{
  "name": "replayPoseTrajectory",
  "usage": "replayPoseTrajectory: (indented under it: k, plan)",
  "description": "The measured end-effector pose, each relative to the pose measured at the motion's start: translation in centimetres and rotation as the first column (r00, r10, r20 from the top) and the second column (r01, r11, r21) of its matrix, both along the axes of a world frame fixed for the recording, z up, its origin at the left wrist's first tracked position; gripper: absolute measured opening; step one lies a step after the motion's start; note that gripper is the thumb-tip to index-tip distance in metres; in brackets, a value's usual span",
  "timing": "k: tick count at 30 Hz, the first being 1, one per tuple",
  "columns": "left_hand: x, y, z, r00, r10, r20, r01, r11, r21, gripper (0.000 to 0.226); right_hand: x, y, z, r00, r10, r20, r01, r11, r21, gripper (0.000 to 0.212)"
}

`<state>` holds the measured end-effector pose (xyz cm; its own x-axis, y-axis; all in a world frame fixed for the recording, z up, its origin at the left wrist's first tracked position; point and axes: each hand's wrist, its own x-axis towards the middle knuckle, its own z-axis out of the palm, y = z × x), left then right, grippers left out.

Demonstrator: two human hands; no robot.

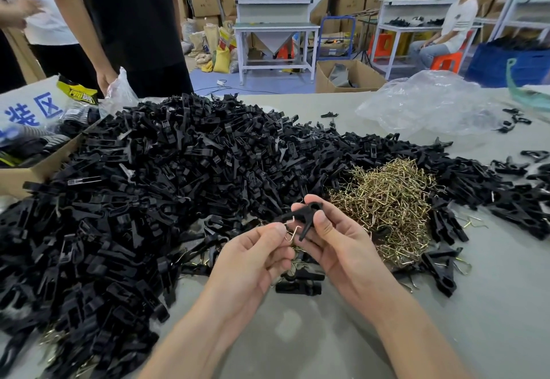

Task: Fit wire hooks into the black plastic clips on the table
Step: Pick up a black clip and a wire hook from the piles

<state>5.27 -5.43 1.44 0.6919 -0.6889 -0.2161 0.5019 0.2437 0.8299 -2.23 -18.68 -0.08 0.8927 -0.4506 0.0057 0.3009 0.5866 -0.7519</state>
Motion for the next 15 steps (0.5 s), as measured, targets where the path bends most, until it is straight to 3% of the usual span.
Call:
replayPoseTrajectory:
  k: [10, 15]
  plan:
    - [-0.25, -0.16, -0.17, 0.999, 0.038, 0.025, -0.039, 0.999, 0.032, 0.029, 0.24, 0.25, -0.33, 1.000, 0.026, -0.017, -0.028, 0.994, -0.108, 0.031]
    - [-0.20, -0.19, -0.32, 0.999, 0.036, 0.028, -0.037, 0.999, 0.031, 0.027, 0.18, 0.45, -0.36, 0.999, 0.023, -0.025, -0.027, 0.986, -0.163, 0.025]
